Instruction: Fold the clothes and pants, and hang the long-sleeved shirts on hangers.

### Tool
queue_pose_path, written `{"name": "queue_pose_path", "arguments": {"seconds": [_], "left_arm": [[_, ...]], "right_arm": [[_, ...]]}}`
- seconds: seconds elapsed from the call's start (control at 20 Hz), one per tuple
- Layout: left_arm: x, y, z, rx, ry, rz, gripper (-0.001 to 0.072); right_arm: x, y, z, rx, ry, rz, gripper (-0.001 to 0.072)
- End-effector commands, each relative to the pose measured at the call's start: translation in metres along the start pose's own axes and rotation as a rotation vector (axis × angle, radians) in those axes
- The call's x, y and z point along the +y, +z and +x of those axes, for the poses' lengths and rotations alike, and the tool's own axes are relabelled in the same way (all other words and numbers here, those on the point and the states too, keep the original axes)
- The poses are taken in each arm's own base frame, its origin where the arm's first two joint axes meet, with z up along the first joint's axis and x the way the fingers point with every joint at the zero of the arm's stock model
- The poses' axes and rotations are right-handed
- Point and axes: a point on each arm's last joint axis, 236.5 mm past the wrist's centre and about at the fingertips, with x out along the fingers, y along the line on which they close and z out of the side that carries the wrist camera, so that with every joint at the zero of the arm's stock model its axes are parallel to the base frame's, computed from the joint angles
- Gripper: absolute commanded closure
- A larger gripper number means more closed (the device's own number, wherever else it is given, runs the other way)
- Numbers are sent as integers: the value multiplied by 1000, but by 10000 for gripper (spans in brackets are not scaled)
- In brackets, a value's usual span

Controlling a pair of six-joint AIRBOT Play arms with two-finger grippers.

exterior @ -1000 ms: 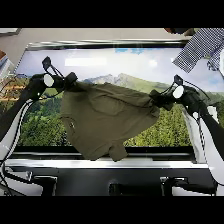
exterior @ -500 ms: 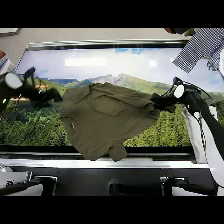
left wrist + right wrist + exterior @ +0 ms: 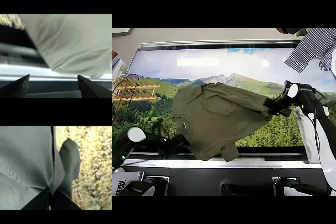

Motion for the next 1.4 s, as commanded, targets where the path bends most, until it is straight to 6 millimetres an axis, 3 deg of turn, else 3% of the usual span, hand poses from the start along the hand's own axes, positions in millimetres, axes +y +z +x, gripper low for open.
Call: {"name": "queue_pose_path", "arguments": {"seconds": [0.0,0.25,0.55,0.6,0.65,0.7,0.75,0.9,1.0,1.1,1.15,1.25,1.35], "left_arm": [[3,-19,32,9,-16,-30,26],[-13,-10,60,5,-47,-74,34],[-19,-32,90,89,-32,-44,39],[-21,-32,91,85,-38,-42,116],[-23,-32,91,81,-46,-44,295],[-26,-31,91,79,-54,-44,537],[-31,-28,89,70,-65,-15,688],[-64,-9,68,9,-141,71,692],[-97,16,32,-88,-211,174,694],[-131,54,-33,-280,-262,288,694],[-147,72,-78,-411,-283,351,694],[-175,90,-191,-716,-323,470,694],[-189,73,-316,-1032,-362,557,693]], "right_arm": [[-6,-14,-2,60,-27,-18,675],[-8,-19,-2,81,-33,-16,675],[-5,-22,-5,87,-20,-13,675],[-4,-21,-8,79,-16,-15,675],[-3,-20,-11,68,-11,-16,676],[-2,-19,-14,58,-6,-18,676],[-1,-19,-17,50,-3,-19,676],[2,-16,-31,13,16,-42,676],[9,-8,-51,-65,49,-94,676],[21,8,-88,-214,103,-160,676],[30,17,-114,-316,140,-200,676],[45,28,-191,-574,224,-266,677],[53,18,-284,-839,320,-289,677]]}}
